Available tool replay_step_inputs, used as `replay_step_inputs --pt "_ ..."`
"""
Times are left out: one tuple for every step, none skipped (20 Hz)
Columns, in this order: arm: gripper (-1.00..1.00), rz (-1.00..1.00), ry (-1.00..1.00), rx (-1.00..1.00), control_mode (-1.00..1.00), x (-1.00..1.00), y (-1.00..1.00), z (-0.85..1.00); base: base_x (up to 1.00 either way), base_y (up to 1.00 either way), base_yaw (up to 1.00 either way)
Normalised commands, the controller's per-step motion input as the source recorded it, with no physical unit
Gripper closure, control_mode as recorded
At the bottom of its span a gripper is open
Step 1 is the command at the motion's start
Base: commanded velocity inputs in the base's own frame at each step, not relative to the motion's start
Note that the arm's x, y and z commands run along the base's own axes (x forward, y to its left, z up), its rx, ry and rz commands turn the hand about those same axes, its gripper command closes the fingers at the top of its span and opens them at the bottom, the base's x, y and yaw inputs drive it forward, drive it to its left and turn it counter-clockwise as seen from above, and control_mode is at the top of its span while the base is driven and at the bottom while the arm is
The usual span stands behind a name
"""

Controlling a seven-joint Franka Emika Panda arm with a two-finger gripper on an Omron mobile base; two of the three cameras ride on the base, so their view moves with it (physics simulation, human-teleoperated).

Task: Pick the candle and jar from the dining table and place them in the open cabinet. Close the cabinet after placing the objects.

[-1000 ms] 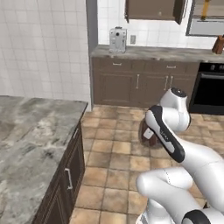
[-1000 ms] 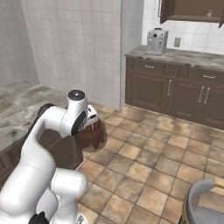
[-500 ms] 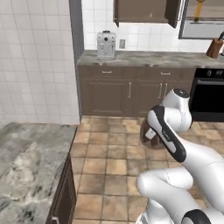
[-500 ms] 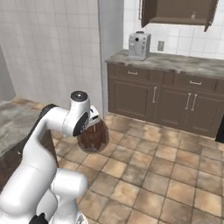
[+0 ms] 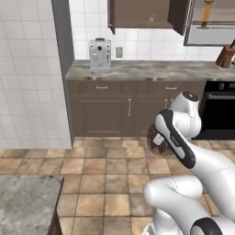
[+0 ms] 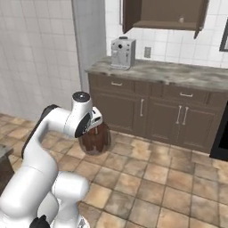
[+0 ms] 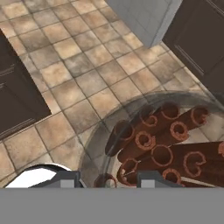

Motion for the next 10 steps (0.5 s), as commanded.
replay_step_inputs --pt "1.0 0.0 0.0 0.0 1.0 0.0 0.0 0.0 1.0 0.0 -0.15" --pt "1.0 0.0 0.0 0.0 1.0 0.0 0.0 0.0 1.0 0.0 -0.15" --pt "1.0 0.0 0.0 0.0 1.0 0.0 0.0 0.0 1.0 0.0 -0.15" --pt "1.0 0.0 0.0 0.0 1.0 0.0 0.0 0.0 1.0 0.0 -0.16" --pt "1.0 0.0 0.0 0.0 1.0 0.0 0.0 0.0 1.0 0.0 -0.16" --pt "1.0 0.0 0.0 0.0 1.0 0.0 0.0 0.0 1.0 0.0 -0.16" --pt "1.0 0.0 0.0 0.0 1.0 0.0 0.0 0.0 1.0 0.0 -0.16" --pt "1.0 0.0 0.0 0.0 1.0 0.0 0.0 0.0 1.0 0.0 -0.16" --pt "1.0 0.0 0.0 0.0 1.0 0.0 0.0 0.0 1.0 0.0 -0.15" --pt "1.0 0.0 0.0 0.0 1.0 0.0 0.0 0.0 1.0 0.0 -0.15"
